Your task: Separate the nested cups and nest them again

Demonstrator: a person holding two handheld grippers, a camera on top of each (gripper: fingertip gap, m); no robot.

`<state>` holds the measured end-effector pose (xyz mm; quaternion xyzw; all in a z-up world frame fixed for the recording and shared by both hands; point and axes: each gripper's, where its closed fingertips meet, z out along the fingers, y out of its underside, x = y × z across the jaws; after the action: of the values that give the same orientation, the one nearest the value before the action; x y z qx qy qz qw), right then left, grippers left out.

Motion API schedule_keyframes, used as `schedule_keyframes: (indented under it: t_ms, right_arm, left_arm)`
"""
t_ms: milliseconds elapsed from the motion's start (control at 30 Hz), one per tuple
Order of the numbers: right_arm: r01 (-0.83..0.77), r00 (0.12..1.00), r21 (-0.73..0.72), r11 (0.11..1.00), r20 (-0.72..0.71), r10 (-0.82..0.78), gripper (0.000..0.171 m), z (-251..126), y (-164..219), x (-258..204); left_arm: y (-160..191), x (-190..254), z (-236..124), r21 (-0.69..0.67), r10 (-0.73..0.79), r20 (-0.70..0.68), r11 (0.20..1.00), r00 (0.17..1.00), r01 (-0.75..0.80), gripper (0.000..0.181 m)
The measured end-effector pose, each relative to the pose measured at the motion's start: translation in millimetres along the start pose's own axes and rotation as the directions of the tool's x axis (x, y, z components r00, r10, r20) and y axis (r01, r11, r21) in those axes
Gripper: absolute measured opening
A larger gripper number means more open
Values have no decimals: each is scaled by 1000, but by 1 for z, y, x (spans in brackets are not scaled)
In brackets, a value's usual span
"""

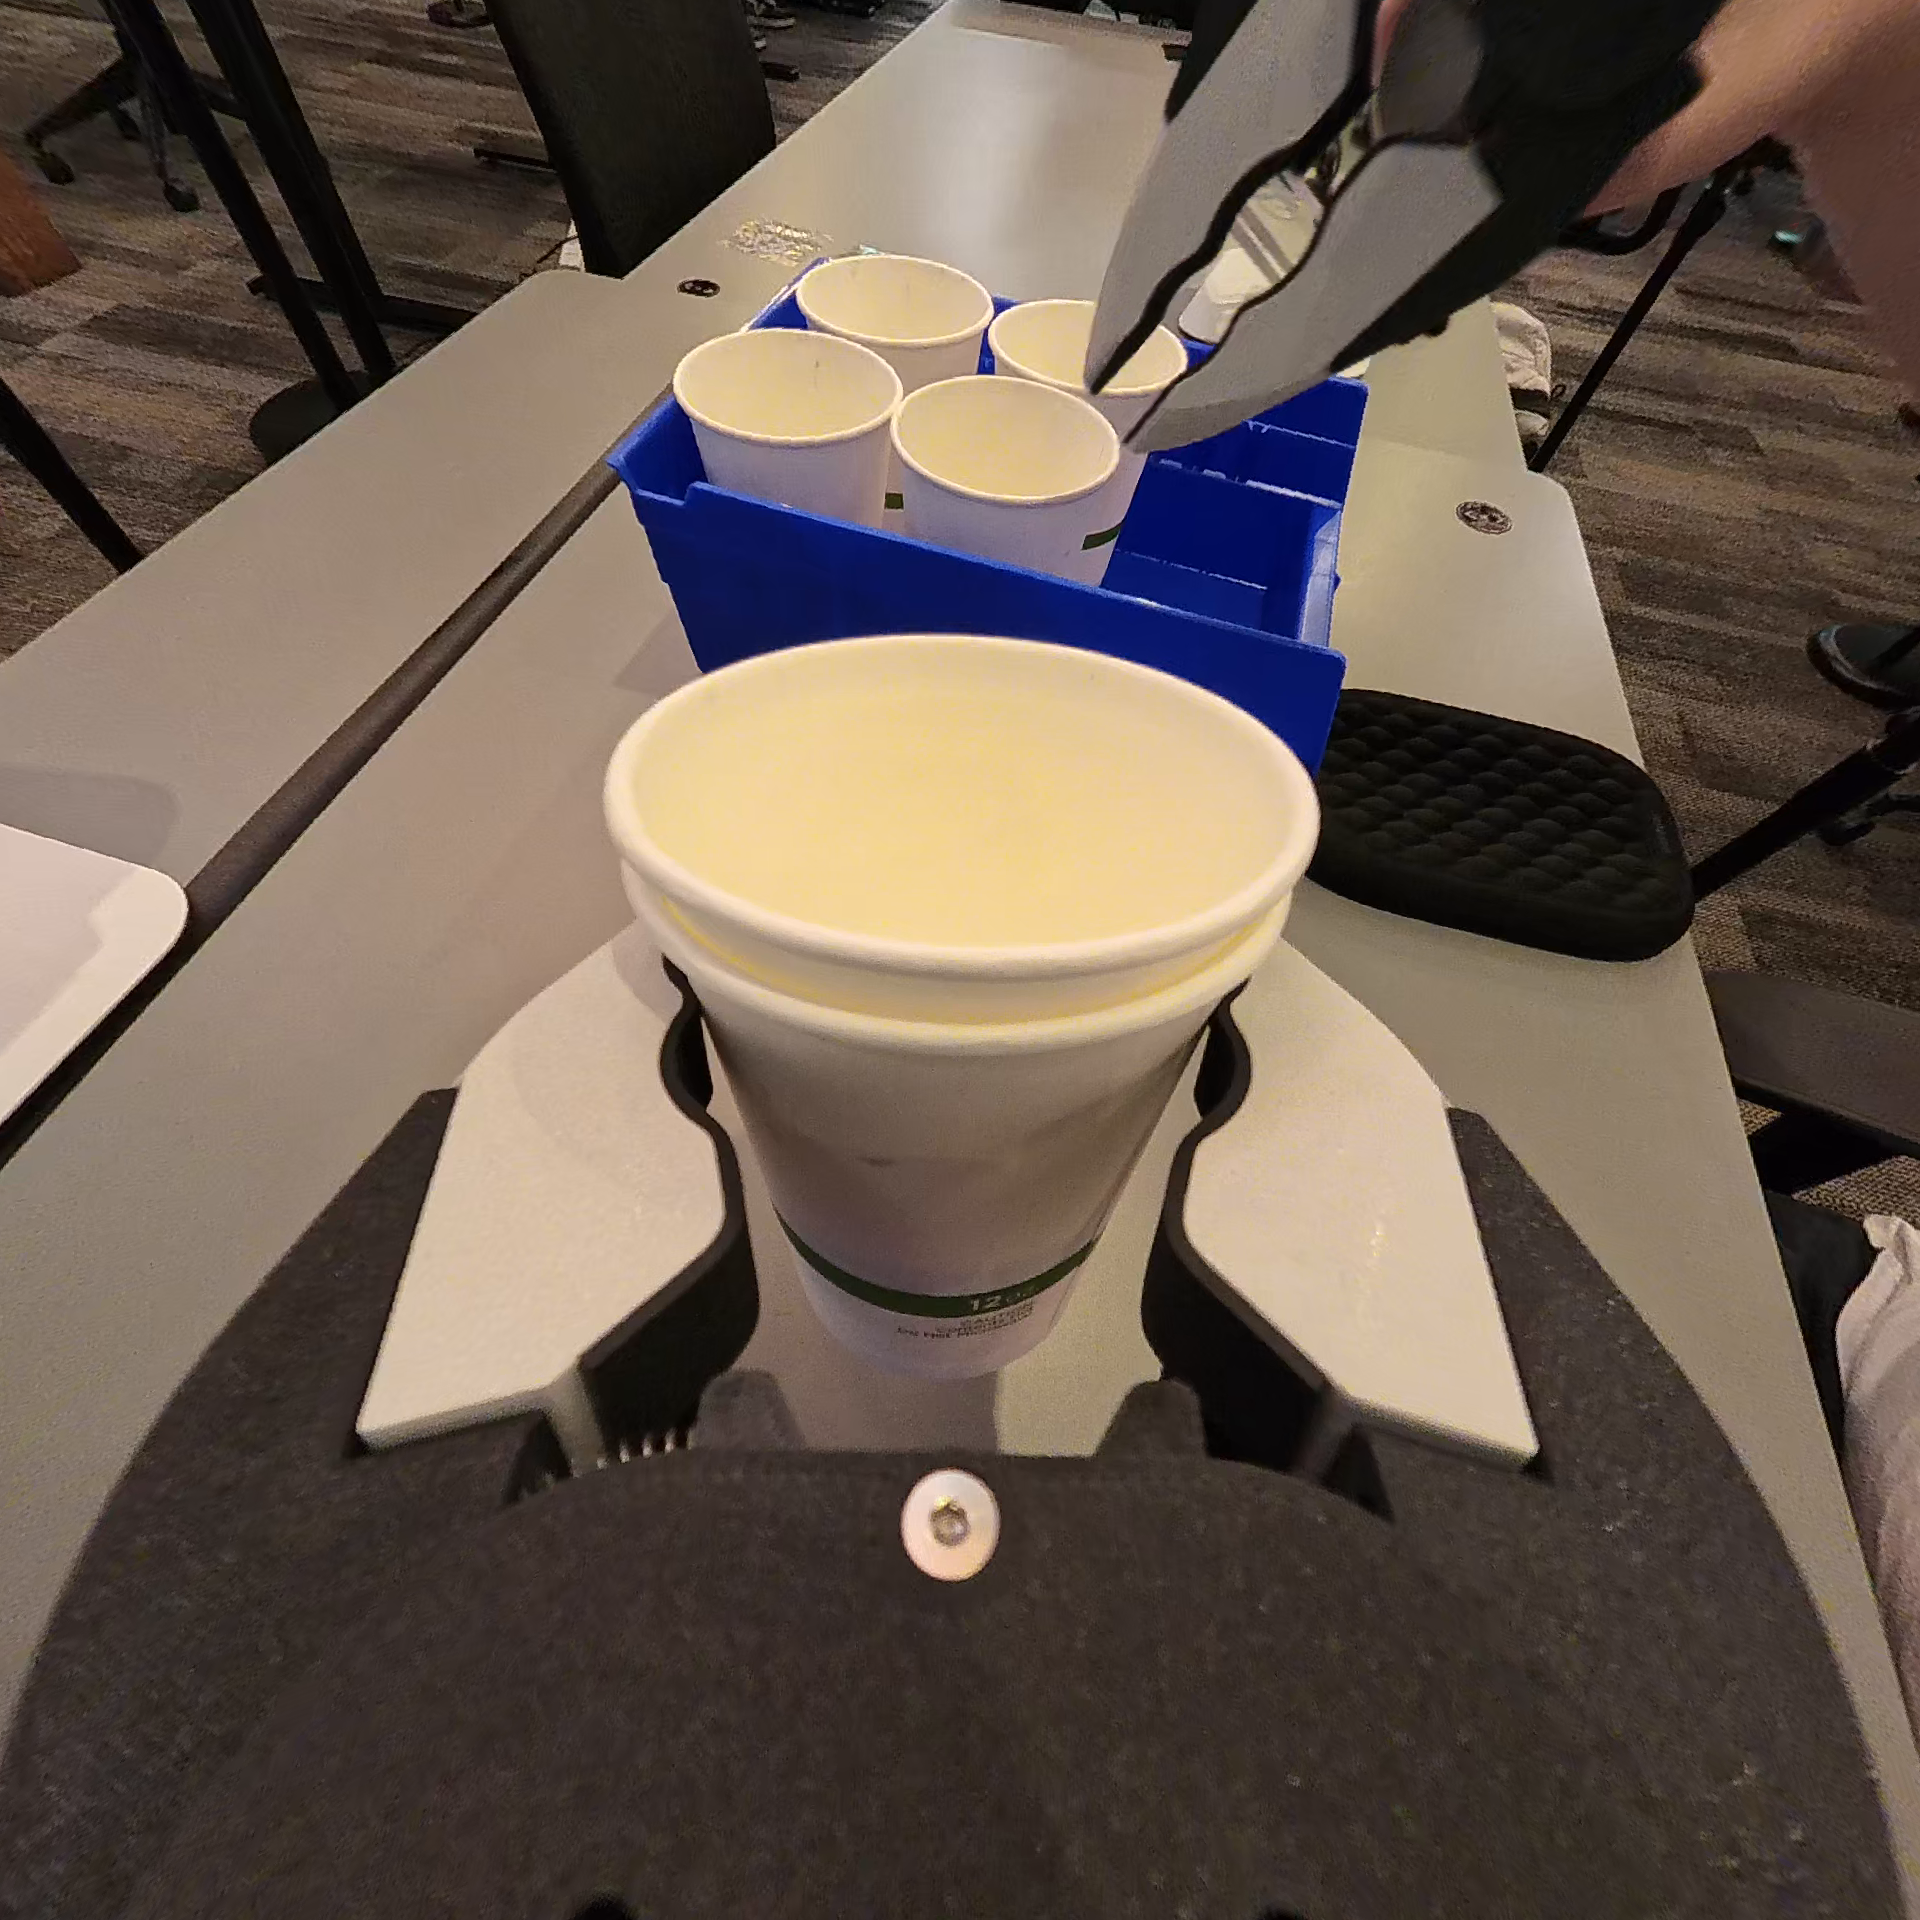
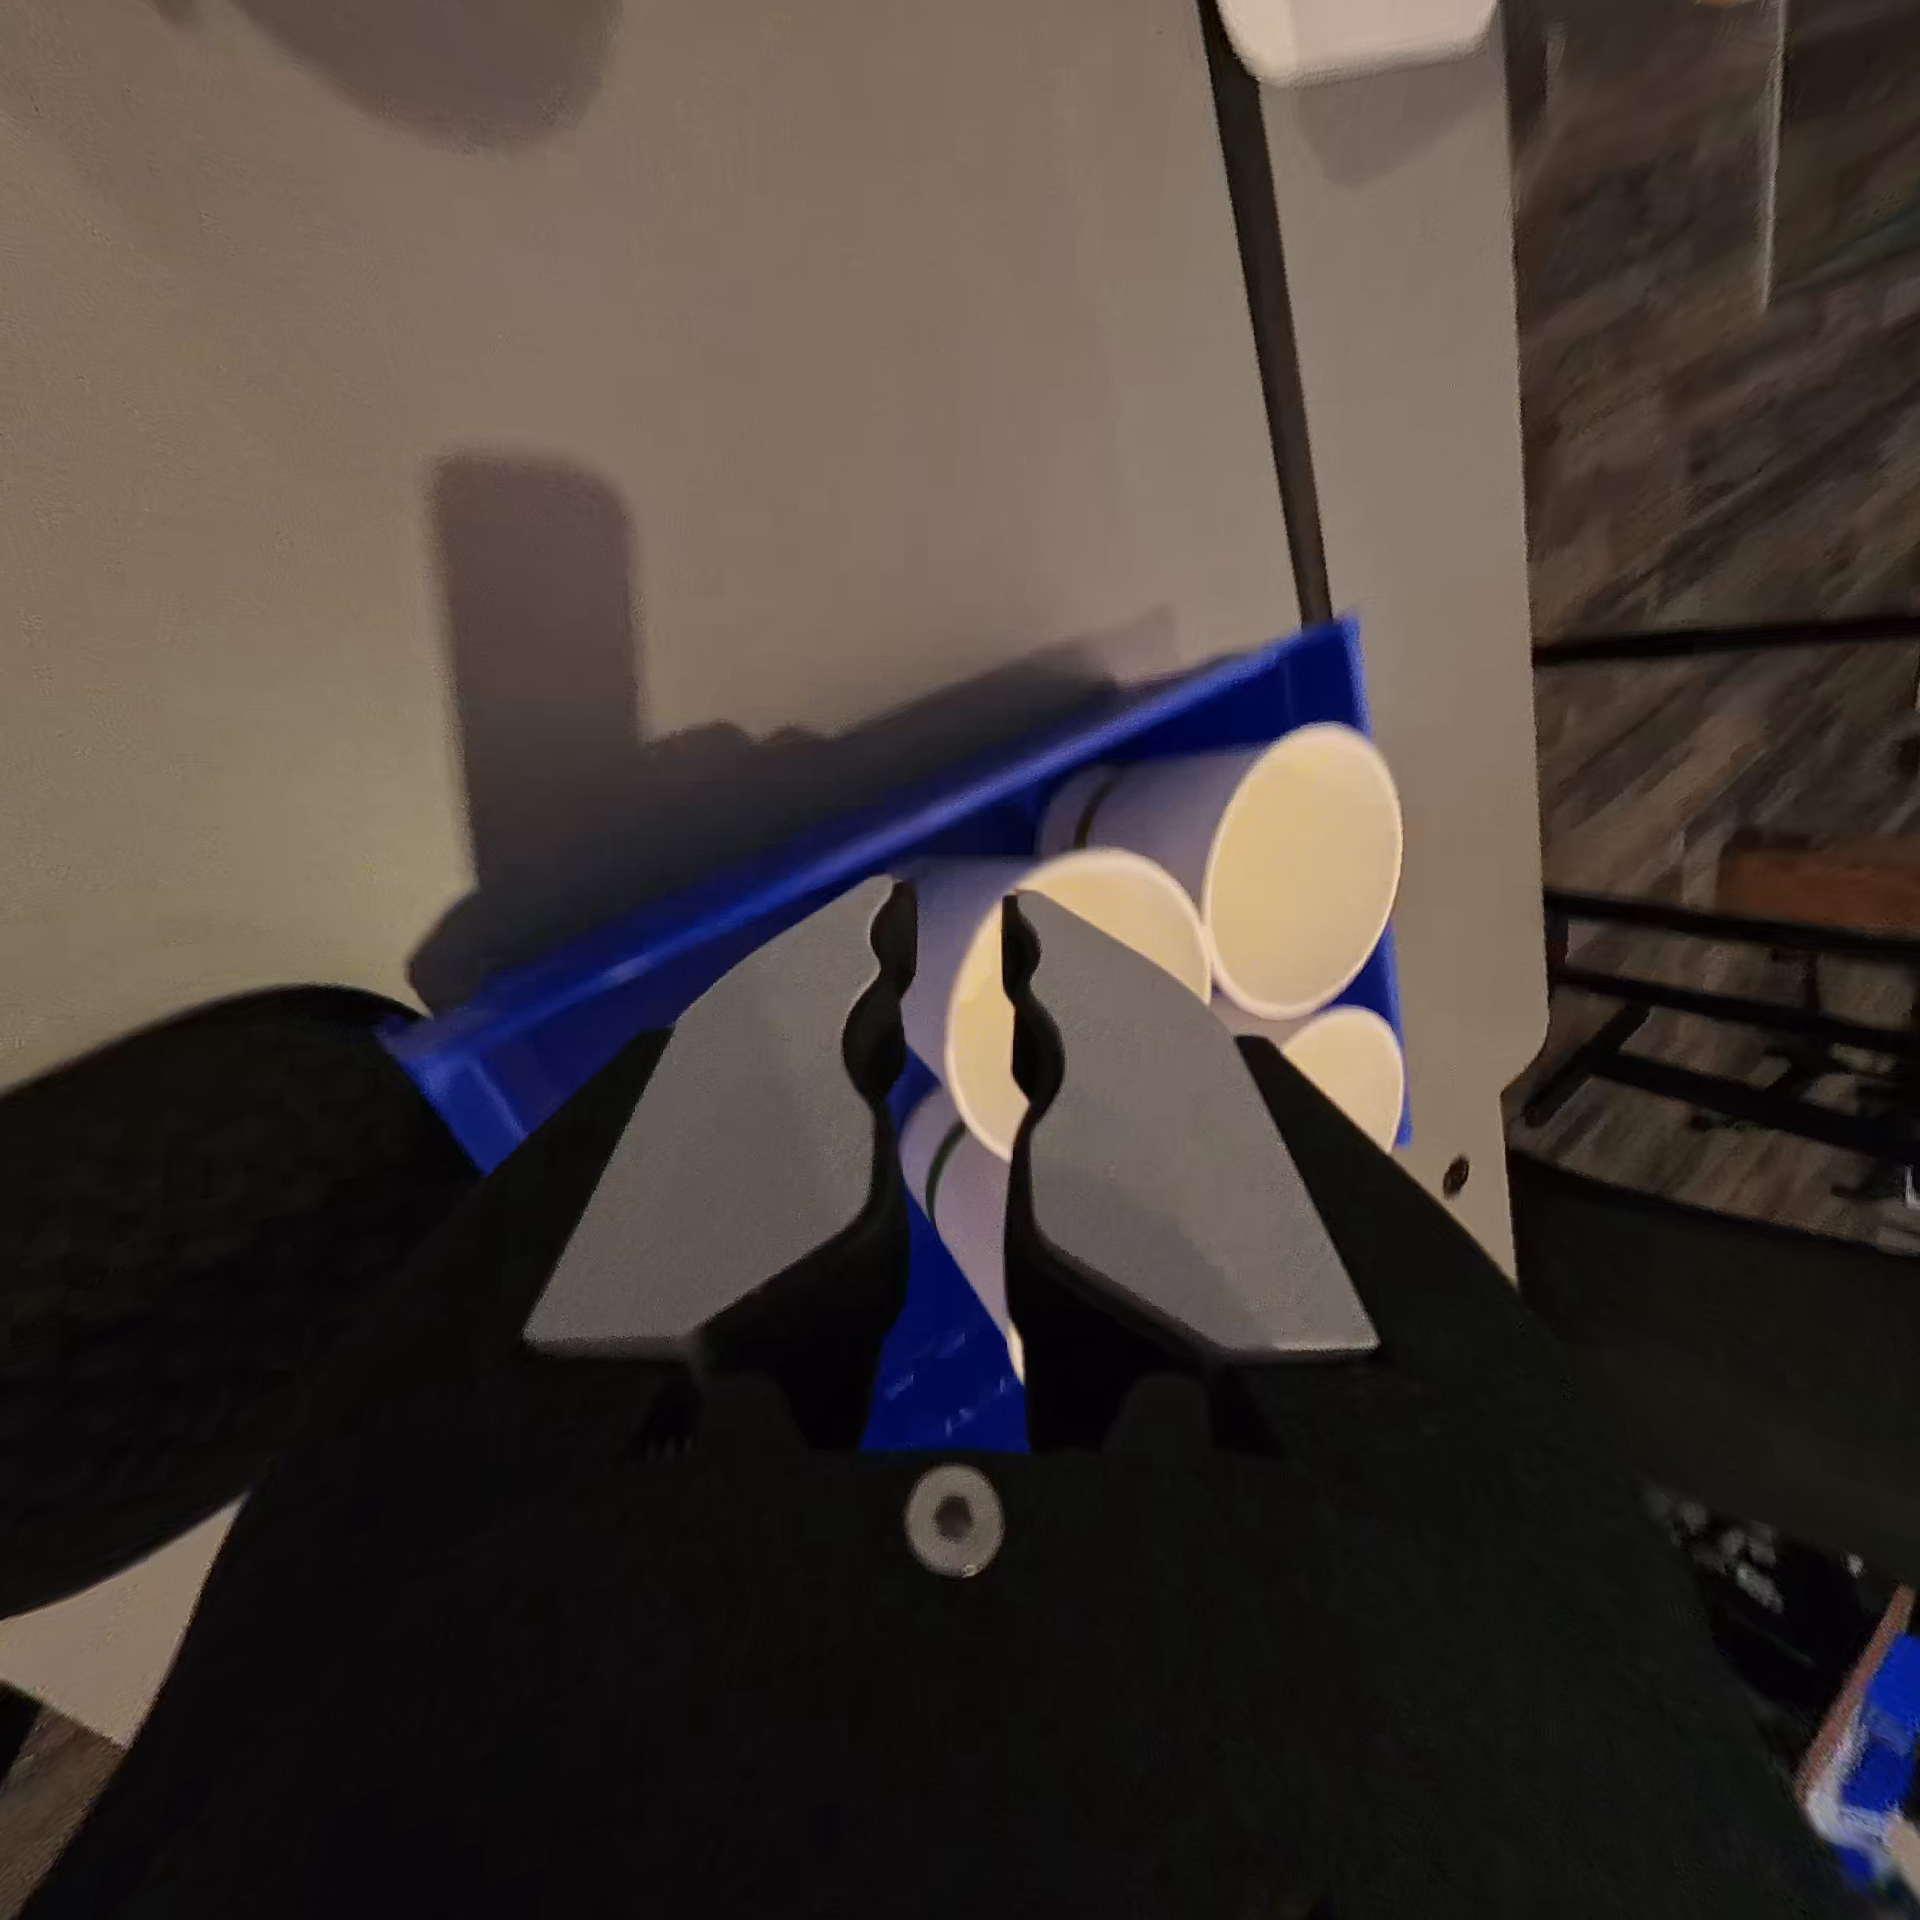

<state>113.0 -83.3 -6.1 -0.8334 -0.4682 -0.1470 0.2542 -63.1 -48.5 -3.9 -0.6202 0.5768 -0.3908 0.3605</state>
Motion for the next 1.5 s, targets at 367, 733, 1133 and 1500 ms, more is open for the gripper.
schedule_keyframes:
  t_ms: [367,733,1133,1500]
  right_arm:
    - [146,940,397,906,229,-252,13,-47,-157,-78]
    - [171,917,386,907,275,-290,3,-35,-168,-85]
    - [173,927,386,906,248,-282,3,-58,-170,-70]
    - [104,980,399,911,112,-162,3,-110,-148,-19]
  left_arm:
    - [6,4,5,-31,17,-7,999,1000,-17,93]
    - [0,7,1,-8,14,-22,1000,1000,-14,93]
    - [7,7,6,-45,39,-11,998,999,-39,93]
    - [6,5,2,-44,45,5,998,999,-45,93]
